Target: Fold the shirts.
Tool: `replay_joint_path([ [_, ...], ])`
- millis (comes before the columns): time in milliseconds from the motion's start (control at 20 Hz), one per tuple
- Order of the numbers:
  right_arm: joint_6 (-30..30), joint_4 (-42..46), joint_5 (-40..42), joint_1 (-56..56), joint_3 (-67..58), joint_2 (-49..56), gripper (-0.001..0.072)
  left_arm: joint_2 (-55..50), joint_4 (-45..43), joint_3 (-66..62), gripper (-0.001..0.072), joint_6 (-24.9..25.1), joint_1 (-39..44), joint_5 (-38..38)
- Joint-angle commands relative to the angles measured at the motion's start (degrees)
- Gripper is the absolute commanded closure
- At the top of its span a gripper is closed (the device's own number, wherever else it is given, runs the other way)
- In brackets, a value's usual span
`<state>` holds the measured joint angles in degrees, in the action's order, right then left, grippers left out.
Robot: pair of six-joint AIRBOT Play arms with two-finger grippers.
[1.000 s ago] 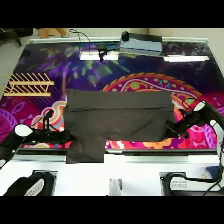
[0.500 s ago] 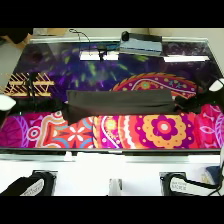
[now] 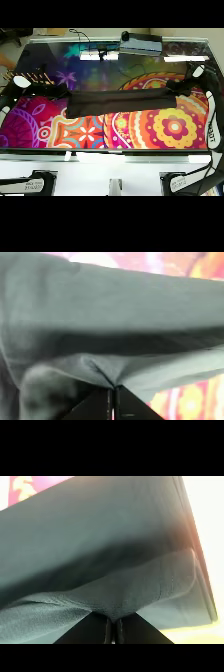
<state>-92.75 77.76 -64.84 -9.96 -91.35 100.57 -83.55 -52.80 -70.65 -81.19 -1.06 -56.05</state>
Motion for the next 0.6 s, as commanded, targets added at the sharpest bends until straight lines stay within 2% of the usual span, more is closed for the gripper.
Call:
replay_joint_path([
  [0,-1.9,-4.3,0.9,0.4,-2.2,5.9,0.0604,-7.0,-0.1,-1.4,0.0659,-3.1,0.0,0.1],
  [50,-1.2,-6.5,1.3,0.4,-2.1,6.7,0.0513,-8.2,-0.1,-1.4,0.0566,-4.4,0.1,0.1],
  [100,0.2,-8.3,2.0,0.4,-2.2,6.9,0.0385,-9.0,0.5,-1.4,0.0366,-4.6,0.1,0.0],
  [150,2.3,-9.6,2.2,0.3,-2.5,6.5,0.0221,-9.1,1.1,-1.4,0.0222,-4.6,0.0,0.0],
  [200,4.1,-9.6,1.6,0.1,-3.4,6.0,0.0118,-8.8,1.2,-1.9,0.0187,-4.6,-0.4,-0.6],
  [250,5.2,-9.0,0.5,-0.6,-4.6,5.4,0.0019,-8.6,1.2,-3.0,0.0188,-4.5,-0.9,-2.3],
  [400,5.3,-8.1,-0.5,-5.3,-6.6,4.2,0.002,-7.3,1.2,-7.5,0.019,-3.3,-2.5,-8.9],
  [550,3.8,-8.3,-3.5,-9.3,-6.5,5.7,0.0017,-4.2,1.7,-10.6,0.0192,-3.3,-2.8,-11.5],
])
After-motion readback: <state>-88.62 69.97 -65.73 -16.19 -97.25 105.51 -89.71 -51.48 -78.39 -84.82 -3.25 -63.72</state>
